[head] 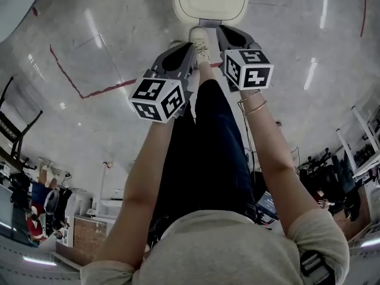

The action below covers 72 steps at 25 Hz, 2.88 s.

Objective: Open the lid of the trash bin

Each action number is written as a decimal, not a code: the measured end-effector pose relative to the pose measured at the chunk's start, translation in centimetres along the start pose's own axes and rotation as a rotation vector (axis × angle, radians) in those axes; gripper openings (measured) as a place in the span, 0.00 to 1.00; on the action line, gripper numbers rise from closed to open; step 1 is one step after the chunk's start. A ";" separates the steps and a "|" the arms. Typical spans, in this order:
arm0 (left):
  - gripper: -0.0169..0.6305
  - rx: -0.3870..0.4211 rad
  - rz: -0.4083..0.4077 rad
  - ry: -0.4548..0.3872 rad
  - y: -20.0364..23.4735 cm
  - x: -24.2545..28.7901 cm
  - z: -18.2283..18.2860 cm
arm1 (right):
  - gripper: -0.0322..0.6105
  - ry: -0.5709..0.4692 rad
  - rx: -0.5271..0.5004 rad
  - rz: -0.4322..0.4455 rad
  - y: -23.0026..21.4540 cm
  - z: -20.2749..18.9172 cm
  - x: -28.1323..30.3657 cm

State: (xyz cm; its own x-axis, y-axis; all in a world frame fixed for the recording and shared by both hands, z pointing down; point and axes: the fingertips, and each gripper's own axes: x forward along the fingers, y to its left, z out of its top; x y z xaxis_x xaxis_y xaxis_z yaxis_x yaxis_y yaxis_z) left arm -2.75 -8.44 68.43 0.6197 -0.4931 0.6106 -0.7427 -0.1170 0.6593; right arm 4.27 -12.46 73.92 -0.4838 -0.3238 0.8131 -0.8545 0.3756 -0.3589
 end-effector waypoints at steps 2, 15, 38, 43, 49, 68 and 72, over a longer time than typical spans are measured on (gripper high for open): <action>0.04 -0.014 -0.007 0.032 0.4 0.4 -0.8 | 0.06 -0.003 0.002 -0.010 -0.2 -0.4 0.8; 0.04 -0.010 0.018 0.098 1.3 1.8 -2.8 | 0.06 0.022 0.080 -0.037 -1.6 -2.6 3.5; 0.04 -0.016 0.029 0.091 2.6 3.0 -1.0 | 0.06 0.045 -0.002 -0.055 -1.1 -2.8 4.0; 0.04 0.025 0.020 0.101 1.6 2.2 -0.7 | 0.06 0.101 -0.032 -0.025 -0.6 -2.3 3.3; 0.04 0.067 -0.004 0.095 -0.4 0.5 0.4 | 0.06 0.043 -0.058 0.009 1.4 0.5 0.0; 0.04 0.265 -0.108 -0.003 -12.4 -10.9 7.8 | 0.06 -0.202 -0.089 -0.027 8.7 9.2 -16.7; 0.04 0.310 -0.140 -0.047 -15.3 -13.8 9.7 | 0.06 -0.221 -0.158 -0.007 11.8 10.3 -18.9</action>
State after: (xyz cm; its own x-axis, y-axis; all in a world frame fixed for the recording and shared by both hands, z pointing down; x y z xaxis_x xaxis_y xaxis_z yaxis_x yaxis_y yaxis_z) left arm -2.37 -8.20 45.66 0.7139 -0.4922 0.4981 -0.6977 -0.4395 0.5657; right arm 1.34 -10.84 49.60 -0.5228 -0.5022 0.6889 -0.8259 0.4984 -0.2634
